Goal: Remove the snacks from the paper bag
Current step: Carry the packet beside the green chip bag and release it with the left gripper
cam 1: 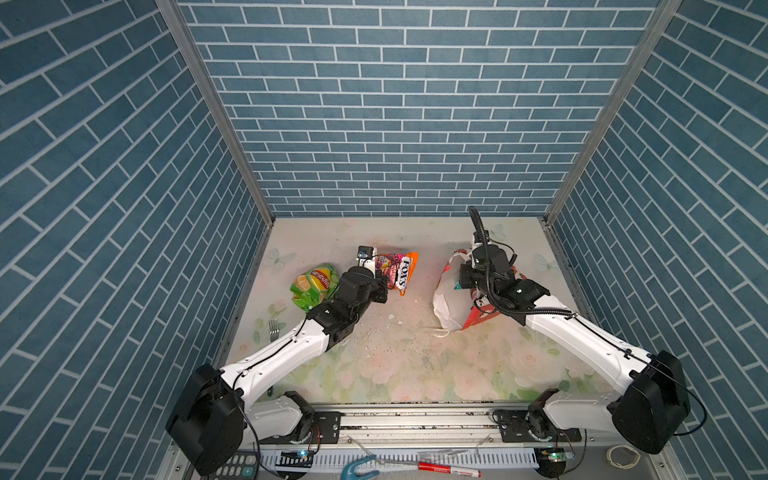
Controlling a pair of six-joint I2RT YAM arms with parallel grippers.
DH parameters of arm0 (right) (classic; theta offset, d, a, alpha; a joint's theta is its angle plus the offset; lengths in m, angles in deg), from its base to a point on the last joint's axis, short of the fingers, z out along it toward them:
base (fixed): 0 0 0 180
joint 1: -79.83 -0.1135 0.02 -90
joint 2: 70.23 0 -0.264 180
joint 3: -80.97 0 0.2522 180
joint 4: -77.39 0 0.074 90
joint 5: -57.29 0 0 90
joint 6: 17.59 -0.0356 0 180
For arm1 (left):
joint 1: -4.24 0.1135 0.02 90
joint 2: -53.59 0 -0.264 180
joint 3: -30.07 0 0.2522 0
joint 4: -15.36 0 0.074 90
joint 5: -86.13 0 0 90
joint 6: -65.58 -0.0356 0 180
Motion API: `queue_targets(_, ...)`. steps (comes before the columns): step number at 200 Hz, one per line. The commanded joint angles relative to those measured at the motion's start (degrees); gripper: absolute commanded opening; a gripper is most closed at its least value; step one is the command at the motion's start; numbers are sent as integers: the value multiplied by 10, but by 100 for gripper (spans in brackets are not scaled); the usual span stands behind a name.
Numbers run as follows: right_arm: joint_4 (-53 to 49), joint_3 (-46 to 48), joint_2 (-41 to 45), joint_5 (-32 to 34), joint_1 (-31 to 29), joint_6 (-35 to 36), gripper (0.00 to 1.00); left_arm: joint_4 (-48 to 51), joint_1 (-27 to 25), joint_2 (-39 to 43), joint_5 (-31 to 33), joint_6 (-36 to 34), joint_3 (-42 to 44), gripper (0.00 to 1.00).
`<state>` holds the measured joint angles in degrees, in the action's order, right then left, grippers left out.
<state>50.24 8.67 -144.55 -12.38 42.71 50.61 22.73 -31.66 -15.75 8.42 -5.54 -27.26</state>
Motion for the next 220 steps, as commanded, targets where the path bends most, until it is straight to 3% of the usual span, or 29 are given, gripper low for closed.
queue_targets(1,4,5,24,19,-2,-39,0,-12,33,9,12,15,11,0)
queue_targets(79,2,3,15,15,-1,-49,0,-46,152,-85,-44,79,33,0)
queue_targets(133,0,6,15,17,-1,-54,0,-37,175,-130,-87,89,29,0)
queue_targets(139,1,8,16,18,-1,-55,0,-37,178,-129,-89,84,30,5)
queue_targets(149,1,7,14,19,-1,-55,0,-34,180,-125,-91,79,32,28)
queue_targets(165,-2,2,12,22,-1,-57,0,-40,181,-109,-101,68,33,43)
queue_targets(180,-4,-5,8,21,-1,-58,0,-51,181,-89,-107,69,57,68)
queue_targets(220,-5,-6,5,19,-1,-56,0,-43,181,-82,-167,76,41,82)
